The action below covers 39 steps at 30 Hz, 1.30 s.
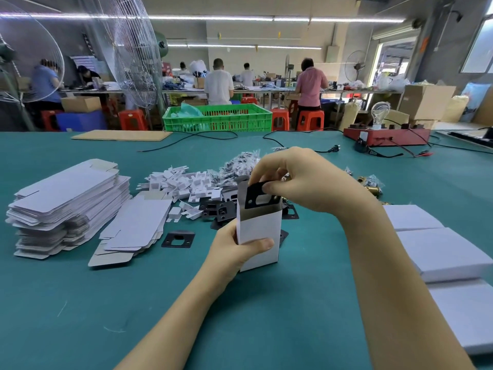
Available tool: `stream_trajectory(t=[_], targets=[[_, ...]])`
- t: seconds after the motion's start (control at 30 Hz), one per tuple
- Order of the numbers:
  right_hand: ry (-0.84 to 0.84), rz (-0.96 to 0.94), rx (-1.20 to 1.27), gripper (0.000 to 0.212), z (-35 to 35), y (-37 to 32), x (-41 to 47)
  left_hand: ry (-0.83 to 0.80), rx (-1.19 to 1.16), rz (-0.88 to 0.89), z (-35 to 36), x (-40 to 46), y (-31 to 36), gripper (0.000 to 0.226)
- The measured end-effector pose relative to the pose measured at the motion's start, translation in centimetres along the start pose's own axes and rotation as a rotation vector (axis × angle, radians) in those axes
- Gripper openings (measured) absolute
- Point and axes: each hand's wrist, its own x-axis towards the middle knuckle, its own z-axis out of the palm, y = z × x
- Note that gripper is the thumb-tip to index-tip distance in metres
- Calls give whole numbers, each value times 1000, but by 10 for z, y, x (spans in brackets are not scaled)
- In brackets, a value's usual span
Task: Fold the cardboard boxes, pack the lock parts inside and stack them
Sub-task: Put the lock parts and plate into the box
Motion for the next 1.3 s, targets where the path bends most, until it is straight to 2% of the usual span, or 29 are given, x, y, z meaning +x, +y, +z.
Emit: stream_trajectory(t=[0.33,0.53,0.67,0.83,0.97,1.1,1.23,1.3], targets=[[-47,-5,-26,20,16,0,8,-17,-2,6,-2,0,0,36],[42,22,51,17,5,8,4,-6,4,2,-1,1,-3,36],[168,89,106,10,-5,20,-1,21,-10,-10,-2,3,-4,38],[404,289,202,10,-14,52,-8,193,-105,-34,-5,5,-5,45],[512,472,272,12,-8,78,-11,402,-222,-49,-11,11,-9,30],[376,623,260,17,11,96,-9,438,-238,-58,-13,14,-11,27],[171,719,247,17,28,103,-4,384,-173,-43,-12,13,-12,26],[135,727,232,18,36,106,-1,356,-135,-35,-11,12,-12,27]])
